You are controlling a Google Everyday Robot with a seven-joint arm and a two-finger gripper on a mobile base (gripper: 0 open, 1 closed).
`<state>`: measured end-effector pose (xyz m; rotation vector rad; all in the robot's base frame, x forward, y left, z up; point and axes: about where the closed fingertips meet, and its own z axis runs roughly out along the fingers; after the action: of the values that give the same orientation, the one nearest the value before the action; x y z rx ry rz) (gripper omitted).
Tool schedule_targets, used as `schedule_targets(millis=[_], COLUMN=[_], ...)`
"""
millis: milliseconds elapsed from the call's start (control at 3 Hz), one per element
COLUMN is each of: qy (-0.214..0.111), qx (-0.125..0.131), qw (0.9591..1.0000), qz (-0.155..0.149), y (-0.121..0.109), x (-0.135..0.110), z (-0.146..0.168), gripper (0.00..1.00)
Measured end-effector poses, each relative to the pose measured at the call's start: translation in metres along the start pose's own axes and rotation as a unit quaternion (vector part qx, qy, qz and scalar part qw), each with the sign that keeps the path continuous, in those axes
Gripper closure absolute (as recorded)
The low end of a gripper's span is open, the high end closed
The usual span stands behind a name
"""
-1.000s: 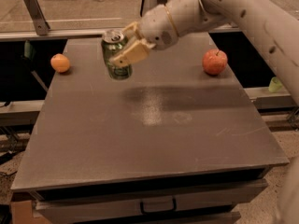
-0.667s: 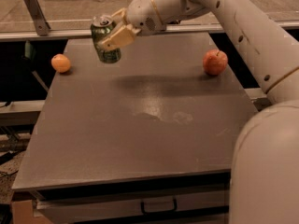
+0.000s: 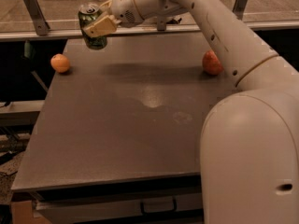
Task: Move green can near orange
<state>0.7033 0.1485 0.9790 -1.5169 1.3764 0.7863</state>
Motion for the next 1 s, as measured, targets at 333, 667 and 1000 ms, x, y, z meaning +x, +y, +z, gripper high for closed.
schedule_targets(millis=[333, 667, 1000], qy=[0.007, 0.018, 0.018], qx=[0.027, 0.038, 0.04], qw=[0.9992, 0.9975, 0.9966], qz=[0.029, 0.058, 0.07], y=[-0.006, -0.001, 0.0], x=[0.016, 0.042, 0.054], z=[0.024, 0.05, 0.065], gripper=[1.0, 1.0, 1.0])
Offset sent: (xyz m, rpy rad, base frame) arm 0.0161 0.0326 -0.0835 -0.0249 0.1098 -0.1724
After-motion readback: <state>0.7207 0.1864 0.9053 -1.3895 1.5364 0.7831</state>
